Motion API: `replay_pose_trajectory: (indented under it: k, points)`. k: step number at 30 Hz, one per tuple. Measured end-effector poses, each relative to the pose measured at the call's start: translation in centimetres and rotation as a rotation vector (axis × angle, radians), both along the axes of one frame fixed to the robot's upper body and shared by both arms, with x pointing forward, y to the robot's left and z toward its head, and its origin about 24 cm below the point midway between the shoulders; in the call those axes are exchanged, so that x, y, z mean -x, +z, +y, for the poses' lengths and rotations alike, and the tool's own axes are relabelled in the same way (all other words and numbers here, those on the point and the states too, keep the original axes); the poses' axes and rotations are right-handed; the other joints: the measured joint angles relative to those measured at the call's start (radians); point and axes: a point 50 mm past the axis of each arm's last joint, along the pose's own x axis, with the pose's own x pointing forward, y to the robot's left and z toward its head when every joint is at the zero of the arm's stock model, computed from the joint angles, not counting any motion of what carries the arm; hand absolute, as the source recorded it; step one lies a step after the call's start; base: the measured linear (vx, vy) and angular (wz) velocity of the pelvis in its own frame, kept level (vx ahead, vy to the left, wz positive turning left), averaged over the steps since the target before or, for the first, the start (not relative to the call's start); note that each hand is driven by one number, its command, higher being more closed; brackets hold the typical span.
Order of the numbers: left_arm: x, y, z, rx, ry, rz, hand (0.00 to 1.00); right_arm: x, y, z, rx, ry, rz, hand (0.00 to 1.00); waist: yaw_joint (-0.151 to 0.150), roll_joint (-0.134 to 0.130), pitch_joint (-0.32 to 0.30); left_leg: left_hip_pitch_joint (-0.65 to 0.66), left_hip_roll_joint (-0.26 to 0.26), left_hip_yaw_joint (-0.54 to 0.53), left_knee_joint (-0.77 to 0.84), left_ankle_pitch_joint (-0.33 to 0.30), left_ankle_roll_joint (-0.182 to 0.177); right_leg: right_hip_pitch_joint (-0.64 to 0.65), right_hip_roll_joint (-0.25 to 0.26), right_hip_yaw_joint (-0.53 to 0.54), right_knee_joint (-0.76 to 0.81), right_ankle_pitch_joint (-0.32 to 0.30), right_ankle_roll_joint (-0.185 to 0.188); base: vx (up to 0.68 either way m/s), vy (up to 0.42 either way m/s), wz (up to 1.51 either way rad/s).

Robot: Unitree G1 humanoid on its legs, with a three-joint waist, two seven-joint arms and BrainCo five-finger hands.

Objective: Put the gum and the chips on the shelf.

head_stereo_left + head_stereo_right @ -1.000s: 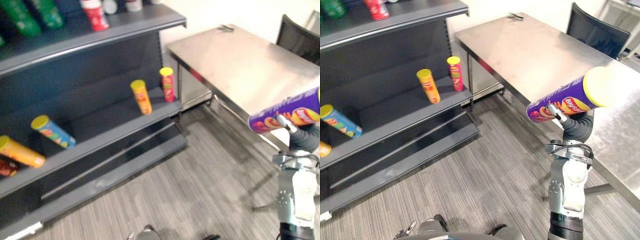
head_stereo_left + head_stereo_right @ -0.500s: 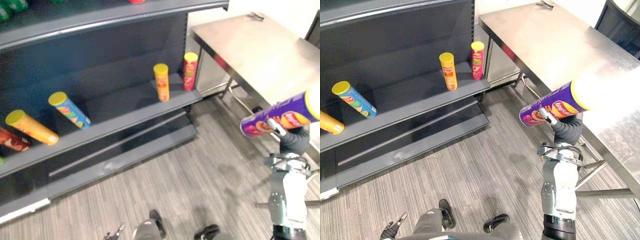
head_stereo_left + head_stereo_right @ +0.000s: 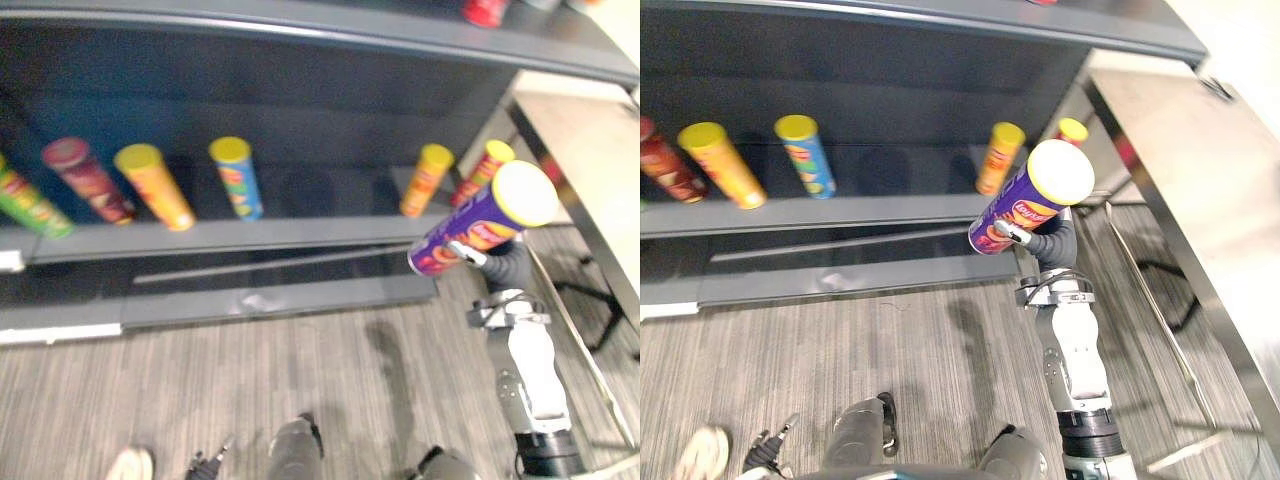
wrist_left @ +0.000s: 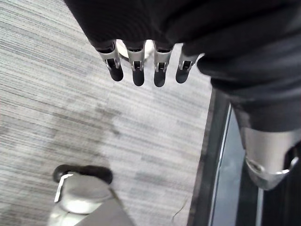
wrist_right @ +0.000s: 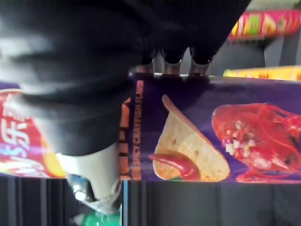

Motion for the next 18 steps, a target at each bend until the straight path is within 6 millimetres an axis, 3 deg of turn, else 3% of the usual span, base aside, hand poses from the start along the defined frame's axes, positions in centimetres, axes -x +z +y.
replay_pose_trajectory:
  k: [2, 4, 6, 8, 10, 12, 14, 16, 18]
  points:
    - [0.5, -0.3, -0.4, 0.014, 0.021, 0.021, 0.0, 0.0, -0.1, 0.4, -0.005, 0.016, 0.003, 1.0, -0.003, 0.001, 0.002, 0.066, -0.056, -0.022, -0.034, 0.0, -0.001, -0.004, 0.02, 0.011, -0.078, -0.044, 0.015, 0.26, 0.103, 0.96]
    - [0.5, -0.4, -0.5, 0.015, 0.021, 0.019, 0.0, 0.0, 0.0, 0.9, -0.013, 0.037, -0.002, 1.0, -0.002, 0.004, 0.003, 0.081, -0.073, -0.03, -0.036, -0.002, -0.004, -0.028, 0.059, 0.02, -0.213, -0.045, 0.03, 0.21, 0.051, 0.69]
    - [0.3, -0.4, -0.8, 0.02, 0.006, 0.021, 0.0, 0.1, -0.2, 1.2, -0.026, 0.049, 0.005, 1.0, -0.001, 0.007, 0.006, 0.074, -0.091, -0.089, -0.035, -0.004, -0.011, -0.069, 0.12, 0.128, -0.369, -0.016, 0.074, 0.17, -0.033, 0.73]
    - [0.4, -0.7, -1.1, 0.033, 0.002, 0.041, 0.0, 0.2, -0.4, 1.2, -0.056, 0.049, 0.014, 1.0, -0.005, 0.0, 0.004, 0.078, -0.118, -0.141, -0.035, -0.007, -0.029, -0.056, 0.13, 0.19, -0.438, 0.012, 0.119, 0.16, -0.118, 0.85]
    - [0.5, -0.8, -1.2, 0.04, 0.003, 0.048, 0.0, 0.3, -0.6, 1.2, -0.081, 0.057, 0.023, 1.0, -0.003, -0.015, 0.004, 0.078, -0.138, -0.19, -0.032, -0.016, -0.051, -0.011, 0.12, 0.138, -0.493, 0.036, 0.148, 0.16, -0.264, 0.93]
    - [0.7, -1.0, -1.5, 0.05, 0.009, 0.057, 0.0, 0.3, -0.7, 1.8, -0.12, 0.083, 0.027, 1.0, 0.001, -0.012, 0.007, 0.067, -0.12, -0.224, -0.038, 0.001, -0.108, 0.025, 0.138, 0.07, -0.534, 0.007, 0.143, 0.13, -0.306, 0.68]
    - [0.6, -1.3, -2.2, 0.071, 0.009, 0.063, 0.0, 0.5, -1.1, 2.0, -0.164, 0.097, 0.045, 1.0, -0.018, -0.012, 0.006, 0.054, -0.075, -0.246, -0.093, 0.045, -0.179, 0.046, 0.169, -0.021, -0.556, -0.017, 0.104, 0.09, -0.32, 0.75]
    - [0.2, -1.3, -2.7, 0.082, -0.013, 0.06, 0.0, 0.6, -1.4, 1.8, -0.178, 0.09, 0.056, 1.0, -0.03, -0.012, 0.005, 0.05, -0.03, -0.204, -0.14, 0.085, -0.211, 0.062, 0.188, -0.085, -0.559, -0.033, 0.079, 0.02, -0.277, 0.79]
    - [0.0, -1.5, -3.5, 0.102, -0.026, 0.057, 0.0, 0.8, -1.7, 1.6, -0.179, 0.08, 0.067, 1.0, -0.039, -0.008, 0.004, 0.067, 0.015, -0.075, -0.199, 0.127, -0.208, 0.077, 0.201, -0.123, -0.564, -0.044, 0.061, -0.03, -0.211, 0.51]
